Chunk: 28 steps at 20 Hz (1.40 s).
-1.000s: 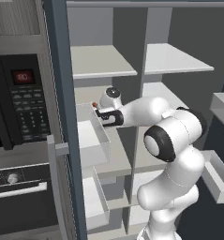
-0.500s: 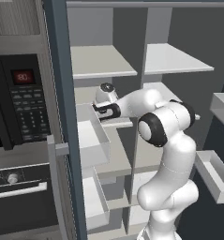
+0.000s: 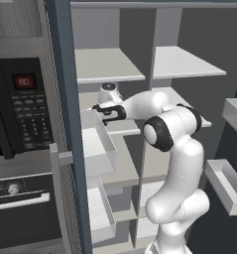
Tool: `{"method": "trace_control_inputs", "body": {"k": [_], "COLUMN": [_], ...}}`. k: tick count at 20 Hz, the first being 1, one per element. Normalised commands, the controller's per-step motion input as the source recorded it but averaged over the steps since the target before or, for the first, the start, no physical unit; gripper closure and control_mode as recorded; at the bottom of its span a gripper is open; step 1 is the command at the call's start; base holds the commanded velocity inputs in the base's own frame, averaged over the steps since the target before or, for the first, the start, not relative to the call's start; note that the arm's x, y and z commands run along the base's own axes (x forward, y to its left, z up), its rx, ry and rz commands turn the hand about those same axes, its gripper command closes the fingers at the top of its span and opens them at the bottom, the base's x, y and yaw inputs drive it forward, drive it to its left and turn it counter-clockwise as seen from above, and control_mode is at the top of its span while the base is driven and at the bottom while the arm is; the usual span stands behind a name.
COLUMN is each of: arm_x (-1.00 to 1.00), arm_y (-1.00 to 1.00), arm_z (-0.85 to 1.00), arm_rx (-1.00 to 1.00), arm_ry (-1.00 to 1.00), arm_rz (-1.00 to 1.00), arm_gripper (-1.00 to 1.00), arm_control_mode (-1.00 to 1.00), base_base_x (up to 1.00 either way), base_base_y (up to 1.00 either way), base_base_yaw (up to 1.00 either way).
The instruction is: Pick up the frozen chicken drumstick from the freezer, place it on any shelf in the fridge, and close the fridge and freezer doors when done.
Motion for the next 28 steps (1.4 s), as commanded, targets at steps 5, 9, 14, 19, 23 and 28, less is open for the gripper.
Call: {"method": "trace_control_inputs", "body": {"k": [5,9,14,19,23,28], "arm_x": [-0.35,-0.57,-0.68,-0.77,-0.91,-1.00], "arm_y": [-0.16,-0.12,-0.01,0.00,0.00,-0.04], "arm_z": [-0.33,-0.25,0.32,0.90,1.00,1.00], "arm_rx": [0.00,0.00,0.01,0.00,0.00,0.01], "arm_ry": [-0.10,-0.16,-0.28,-0.24,-0.08,0.00], "arm_rz": [0.00,0.00,-0.04,-0.01,0.00,-0.01], "arm_gripper": [1.00,1.00,1.00,1.00,1.00,1.00], "arm_control_mode": [-1.00,-1.00,-1.00,-1.00,-1.00,-1.00], "base_base_x": [0.00,0.00,0.00,0.00,0.00,0.00], "base_base_y": [0.00,0.00,0.00,0.00,0.00,0.00], "base_base_yaw": [0.00,0.00,0.00,0.00,0.00,0.00]}}
